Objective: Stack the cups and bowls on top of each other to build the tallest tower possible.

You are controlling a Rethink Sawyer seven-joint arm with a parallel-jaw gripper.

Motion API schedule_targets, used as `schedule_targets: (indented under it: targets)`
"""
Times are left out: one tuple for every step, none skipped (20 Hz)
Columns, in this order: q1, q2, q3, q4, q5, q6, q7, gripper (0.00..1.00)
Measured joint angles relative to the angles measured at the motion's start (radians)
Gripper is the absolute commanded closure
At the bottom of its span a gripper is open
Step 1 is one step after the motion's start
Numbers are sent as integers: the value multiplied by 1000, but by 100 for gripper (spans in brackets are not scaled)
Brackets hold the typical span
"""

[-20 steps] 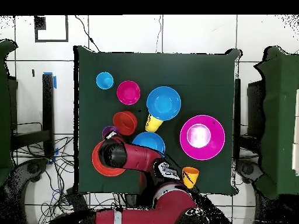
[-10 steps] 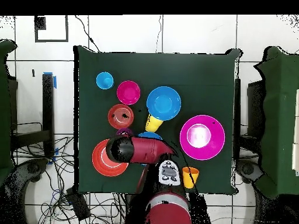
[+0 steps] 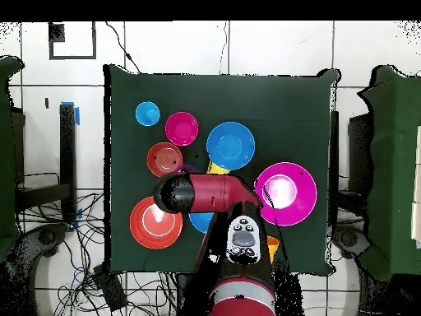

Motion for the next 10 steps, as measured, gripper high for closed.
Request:
schedule_targets:
  targets:
    - [-19,-2,14,-7,3,0,0,100]
    - [-33,-2,24,-8,8,0,0,100]
    - [-42,-2,31,-7,12,0,0,100]
    - [-55,-2,42,-7,20,0,0,100]
    - [-69,-2,55,-6,32,0,0,100]
    - [-87,-2,72,-3,57,0,0,100]
    - [-89,-2,75,-2,62,0,0,100]
    - [-89,-3,80,-1,78,0,0,100]
    - [-89,-5,84,0,94,0,0,100]
    - [-87,-6,86,2,102,0,0,100]
